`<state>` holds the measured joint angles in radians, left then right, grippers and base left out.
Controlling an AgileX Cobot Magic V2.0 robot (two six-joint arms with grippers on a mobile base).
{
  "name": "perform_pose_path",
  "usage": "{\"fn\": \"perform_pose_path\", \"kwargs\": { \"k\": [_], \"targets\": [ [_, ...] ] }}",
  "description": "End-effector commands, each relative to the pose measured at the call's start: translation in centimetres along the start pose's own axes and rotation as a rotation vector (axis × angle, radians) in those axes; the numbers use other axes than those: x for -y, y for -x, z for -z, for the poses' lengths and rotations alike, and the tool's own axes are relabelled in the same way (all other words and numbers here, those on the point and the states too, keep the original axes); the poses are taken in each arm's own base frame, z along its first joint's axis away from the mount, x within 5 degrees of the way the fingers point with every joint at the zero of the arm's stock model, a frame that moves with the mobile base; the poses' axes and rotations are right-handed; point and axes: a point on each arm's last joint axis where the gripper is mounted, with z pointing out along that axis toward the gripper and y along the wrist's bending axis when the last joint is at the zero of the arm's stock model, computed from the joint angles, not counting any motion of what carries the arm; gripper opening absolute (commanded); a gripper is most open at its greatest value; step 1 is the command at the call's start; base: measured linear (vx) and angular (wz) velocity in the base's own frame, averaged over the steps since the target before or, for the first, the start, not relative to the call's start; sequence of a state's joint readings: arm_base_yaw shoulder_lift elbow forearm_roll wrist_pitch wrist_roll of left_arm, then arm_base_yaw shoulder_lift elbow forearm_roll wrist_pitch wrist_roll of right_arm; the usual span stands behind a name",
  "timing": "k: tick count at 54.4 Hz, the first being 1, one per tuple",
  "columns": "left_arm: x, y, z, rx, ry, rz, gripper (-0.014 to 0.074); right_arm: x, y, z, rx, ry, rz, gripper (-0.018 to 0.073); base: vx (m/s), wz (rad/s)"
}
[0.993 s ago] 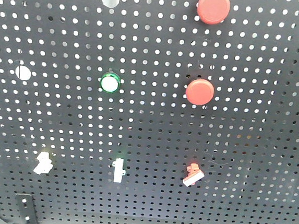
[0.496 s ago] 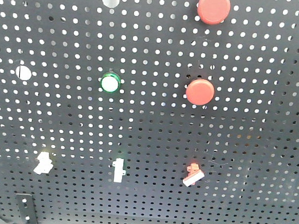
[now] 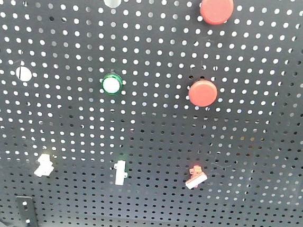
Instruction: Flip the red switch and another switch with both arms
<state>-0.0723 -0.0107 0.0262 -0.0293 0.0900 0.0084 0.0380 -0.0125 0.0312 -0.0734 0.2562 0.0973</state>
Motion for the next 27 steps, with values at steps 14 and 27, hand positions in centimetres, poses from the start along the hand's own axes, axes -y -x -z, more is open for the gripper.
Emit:
{"fn": "perform_pose_path", "kwargs": {
  "k": [14, 27],
  "targets": [
    [-0.03, 0.13, 0.00, 0.069, 0.002, 0.019, 0.0003, -0.01, 0.63, 0.05, 0.087, -0.001, 0.015, -0.0006, 0.00, 0.00],
    [-0.03, 0.13, 0.00, 0.069, 0.002, 0.019, 0.0003, -0.01, 0.63, 0.05, 0.087, -0.001, 0.015, -0.0006, 0.00, 0.00]
  ]
}}
